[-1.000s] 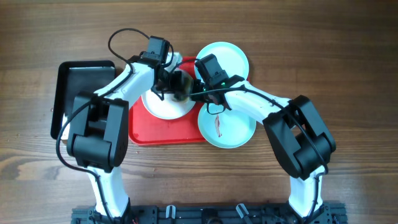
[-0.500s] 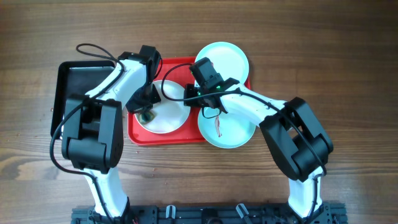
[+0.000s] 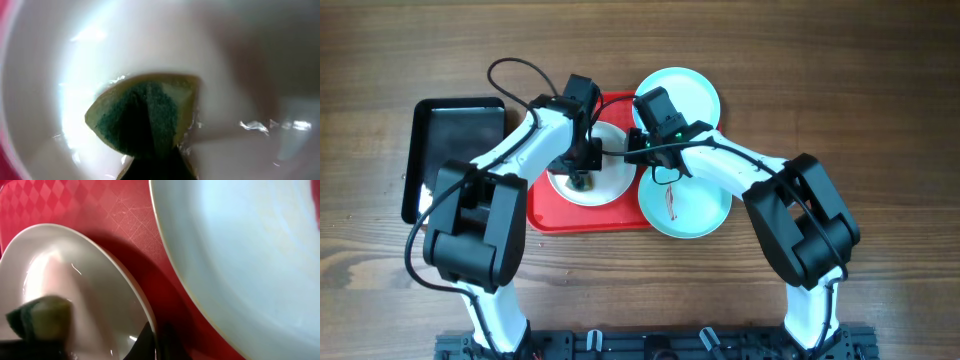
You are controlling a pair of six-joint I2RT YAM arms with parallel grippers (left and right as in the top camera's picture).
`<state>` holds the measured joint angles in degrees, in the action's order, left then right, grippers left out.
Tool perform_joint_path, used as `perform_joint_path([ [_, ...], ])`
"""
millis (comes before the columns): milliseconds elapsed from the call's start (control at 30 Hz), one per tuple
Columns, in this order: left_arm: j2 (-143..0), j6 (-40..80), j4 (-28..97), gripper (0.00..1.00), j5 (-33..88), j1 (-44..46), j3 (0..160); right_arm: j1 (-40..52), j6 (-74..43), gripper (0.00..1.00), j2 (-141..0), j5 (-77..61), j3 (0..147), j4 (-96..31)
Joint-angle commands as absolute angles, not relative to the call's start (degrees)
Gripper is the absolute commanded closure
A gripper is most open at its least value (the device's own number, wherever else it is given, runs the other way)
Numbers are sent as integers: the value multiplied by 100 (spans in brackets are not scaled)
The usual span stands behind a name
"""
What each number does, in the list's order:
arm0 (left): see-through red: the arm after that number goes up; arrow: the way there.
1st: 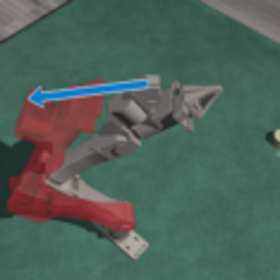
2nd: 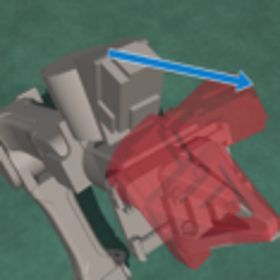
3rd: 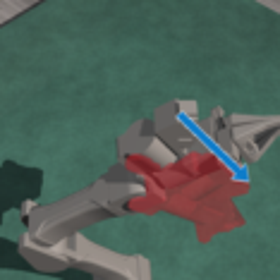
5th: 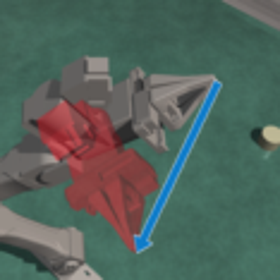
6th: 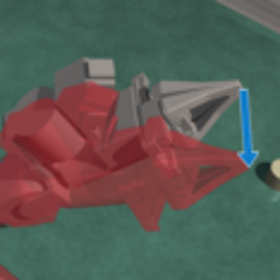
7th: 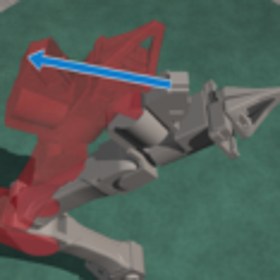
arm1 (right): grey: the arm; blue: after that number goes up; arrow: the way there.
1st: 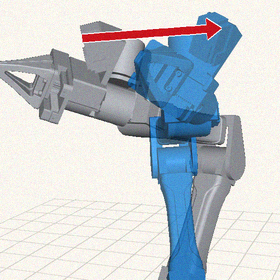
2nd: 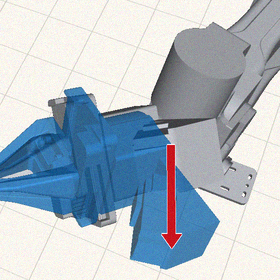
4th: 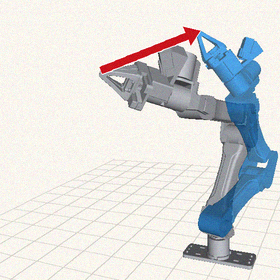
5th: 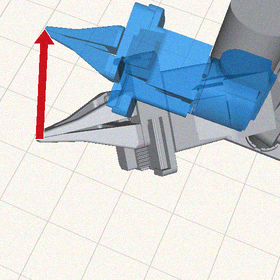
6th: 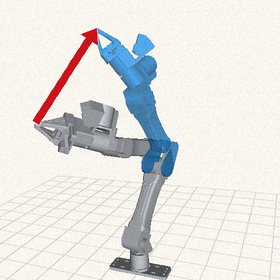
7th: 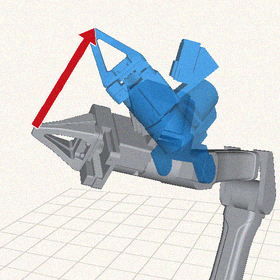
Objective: Clean dirty plates on tray and stack at the side
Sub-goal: 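Scrub the white plate with the sponge in the left gripper, then lift the white plate with right gripper and place it right of tray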
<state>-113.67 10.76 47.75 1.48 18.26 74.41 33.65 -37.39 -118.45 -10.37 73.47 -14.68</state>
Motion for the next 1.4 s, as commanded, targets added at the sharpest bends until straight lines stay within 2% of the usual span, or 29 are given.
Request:
perform_joint_path([
  [0,-11924,-141,4464,96,3024,2099,7083,3433,-3898,96,-11979,-993,7273,-1439],
  [233,-11924,123,3793,96,2821,1887,7083,3433,-3898,96,-11979,-996,7273,-1446],
  [400,-11924,1817,3194,96,572,1173,7183,3433,-3896,96,-11979,-993,7273,-1520],
  [433,-11924,2027,3166,96,108,976,7328,3433,-3894,96,-11979,-969,7273,-1546],
  [533,-11902,2018,3170,96,-290,644,7865,3433,-3896,96,-11979,-823,7273,-1636],
  [633,-11824,2016,3352,96,-325,438,8611,3433,-3896,96,-11979,-731,7273,-1704],
  [800,-11502,2018,4762,96,-150,403,9640,3430,-3579,96,-11963,-1044,7369,-2058],
  [867,-11242,2023,5247,96,75,333,9706,3415,-3280,96,-11808,-965,7660,-2580],
  [1033,-11026,2018,6073,96,1219,-152,9703,3424,-2615,96,-10709,12,7706,-3378],
  [1167,-11026,1997,6331,96,1197,-215,9701,3450,-2477,96,-9985,543,7706,-3352],
  [1367,-11026,1997,6331,96,906,-215,9697,4062,-2073,96,-9738,2681,7706,-3249],
])
